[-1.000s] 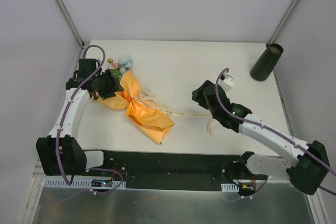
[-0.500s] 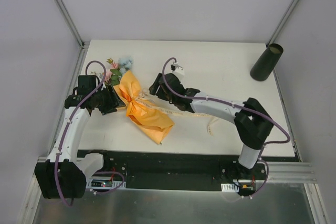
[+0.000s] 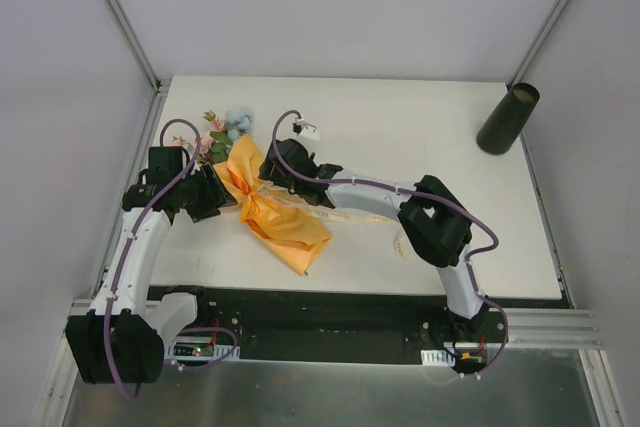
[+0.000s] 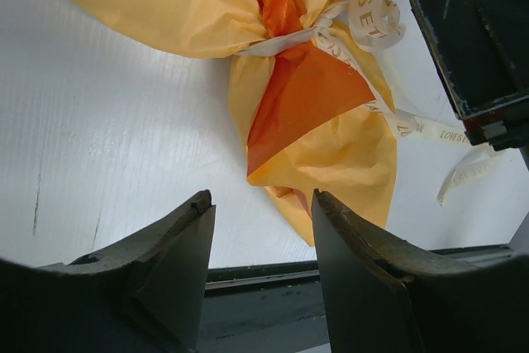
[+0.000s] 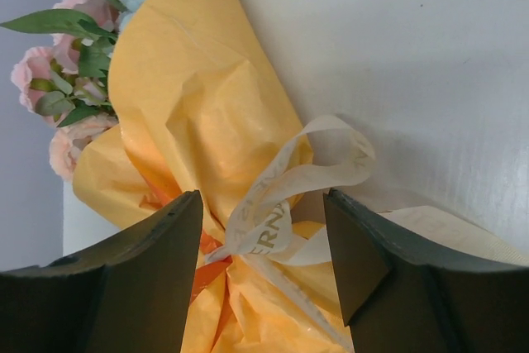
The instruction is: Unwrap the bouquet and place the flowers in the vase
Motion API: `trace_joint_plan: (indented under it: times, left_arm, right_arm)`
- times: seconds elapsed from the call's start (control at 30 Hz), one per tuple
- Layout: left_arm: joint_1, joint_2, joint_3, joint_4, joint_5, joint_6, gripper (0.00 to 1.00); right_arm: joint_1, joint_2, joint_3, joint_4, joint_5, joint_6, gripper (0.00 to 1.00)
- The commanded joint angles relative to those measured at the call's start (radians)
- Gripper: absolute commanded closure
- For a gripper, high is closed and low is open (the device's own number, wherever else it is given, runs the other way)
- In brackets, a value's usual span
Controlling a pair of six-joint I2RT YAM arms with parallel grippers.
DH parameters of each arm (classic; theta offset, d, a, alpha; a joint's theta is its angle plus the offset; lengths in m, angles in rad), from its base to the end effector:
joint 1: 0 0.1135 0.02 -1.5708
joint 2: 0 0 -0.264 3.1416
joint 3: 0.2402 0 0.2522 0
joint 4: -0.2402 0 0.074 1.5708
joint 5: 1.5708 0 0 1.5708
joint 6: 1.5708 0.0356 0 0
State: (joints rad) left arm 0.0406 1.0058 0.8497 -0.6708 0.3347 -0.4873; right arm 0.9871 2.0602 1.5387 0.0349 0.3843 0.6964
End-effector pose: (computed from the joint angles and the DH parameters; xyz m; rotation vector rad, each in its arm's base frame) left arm 0.2031 -0.0035 0.2785 -0.4774 2.3781 -0.6078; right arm 0.2762 0.3940 0.2265 -0.0598 2.0836 0.6617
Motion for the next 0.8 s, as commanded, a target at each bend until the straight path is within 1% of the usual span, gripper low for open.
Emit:
trace_joint_plan:
  times: [0.0, 0.13, 0.2, 0.27, 0.4, 0.53, 0.67, 0.77]
  left_arm:
    - [0.004, -0.016, -0.003, -0.004, -0.006, -0.016, 0.47]
    - [0.004, -0.022, -0.006, -0.004, -0.013, -0.014, 0.47]
    - [0.004, -0.016, -0.009, -0.003, -0.014, -0.019, 0.47]
    - [0.002, -0.006, -0.015, -0.004, 0.000, -0.031, 0.46]
    - [0.004, 0.057, -0.017, 0.004, 0.053, -0.079, 0.46]
    - [0.005, 0.112, 0.003, 0.008, 0.064, -0.093, 0.48]
    - [0.005, 0.122, 0.025, 0.010, 0.041, -0.089, 0.48]
    - [0.005, 0.137, 0.040, 0.010, 0.027, -0.094, 0.48]
  right_arm:
    - [0.004, 0.044, 0.070, -0.030, 0.061, -0.020, 0.34]
    - [0.004, 0.086, 0.107, -0.030, 0.012, -0.020, 0.37]
    - [0.004, 0.100, 0.113, -0.030, -0.004, -0.018, 0.42]
    - [0.004, 0.101, 0.112, -0.030, -0.002, -0.020, 0.49]
    - [0.002, 0.074, 0.087, -0.018, 0.040, -0.037, 0.71]
    - [0.004, 0.038, 0.077, -0.006, 0.022, -0.096, 0.82]
    - [0.004, -0.024, 0.018, 0.025, 0.042, -0.121, 0.99]
    - [0.001, -0.067, -0.028, 0.063, 0.041, -0.149, 1.00]
